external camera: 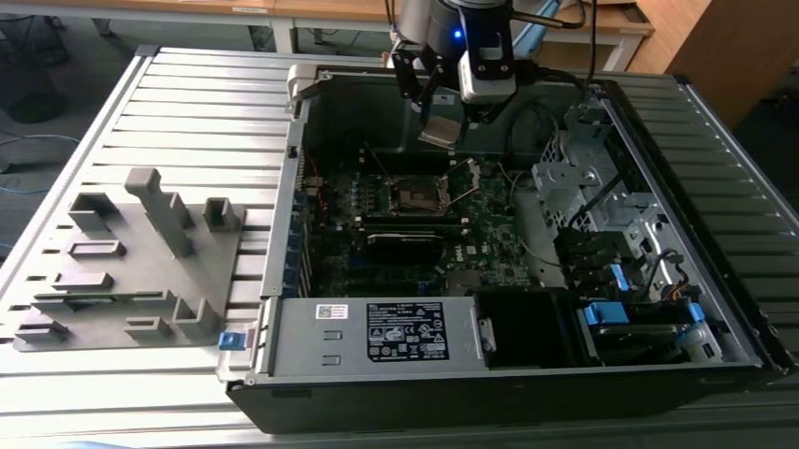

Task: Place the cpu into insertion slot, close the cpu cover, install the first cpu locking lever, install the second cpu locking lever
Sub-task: 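Place the cpu into insertion slot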

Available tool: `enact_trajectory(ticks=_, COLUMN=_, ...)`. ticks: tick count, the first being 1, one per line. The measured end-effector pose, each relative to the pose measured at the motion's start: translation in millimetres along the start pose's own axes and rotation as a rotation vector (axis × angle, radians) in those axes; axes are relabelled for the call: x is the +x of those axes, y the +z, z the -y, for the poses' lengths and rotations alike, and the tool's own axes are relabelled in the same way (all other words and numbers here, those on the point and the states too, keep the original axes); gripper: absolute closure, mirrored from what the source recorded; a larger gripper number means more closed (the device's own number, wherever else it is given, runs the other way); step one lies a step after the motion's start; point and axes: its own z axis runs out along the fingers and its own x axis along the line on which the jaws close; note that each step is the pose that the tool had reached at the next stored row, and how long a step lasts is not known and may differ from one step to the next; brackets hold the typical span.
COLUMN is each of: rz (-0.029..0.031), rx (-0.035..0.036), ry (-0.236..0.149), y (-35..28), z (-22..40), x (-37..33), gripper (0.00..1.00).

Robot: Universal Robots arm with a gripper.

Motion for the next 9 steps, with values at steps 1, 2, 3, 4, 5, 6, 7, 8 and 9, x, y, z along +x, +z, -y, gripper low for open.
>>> enact_trajectory(ticks=1, rz=0.0, rx=0.0, ry=0.0, y=0.0, z=0.0, x=0.0, gripper=0.46)
enact_trajectory(ticks=2, rz=0.0003, rx=-0.0001, ry=0.004, y=0.0, z=0.0, x=0.0, gripper=0.46)
enact_trajectory(ticks=3, rz=0.0014, rx=-0.0004, ry=0.017, y=0.2, z=0.0, x=0.0, gripper=0.46)
enact_trajectory(ticks=4, rz=0.003, rx=-0.0006, ry=0.035, y=0.4, z=0.0, x=0.0, gripper=0.46)
enact_trajectory(ticks=5, rz=0.0046, rx=-0.0009, ry=0.052, y=0.6, z=0.0, x=0.0, gripper=0.46)
enact_trajectory(ticks=6, rz=0.0063, rx=-0.0011, ry=0.071, y=0.7, z=0.1, x=0.0, gripper=0.46)
enact_trajectory(ticks=7, rz=0.0078, rx=-0.0014, ry=0.089, y=1.0, z=0.1, x=0.0, gripper=0.46)
enact_trajectory(ticks=8, rz=0.0094, rx=-0.0017, ry=0.107, y=1.1, z=0.1, x=0.0, gripper=0.46)
enact_trajectory(ticks=9, rz=0.011, rx=-0.002, ry=0.125, y=1.3, z=0.1, x=0.0, gripper=0.46)
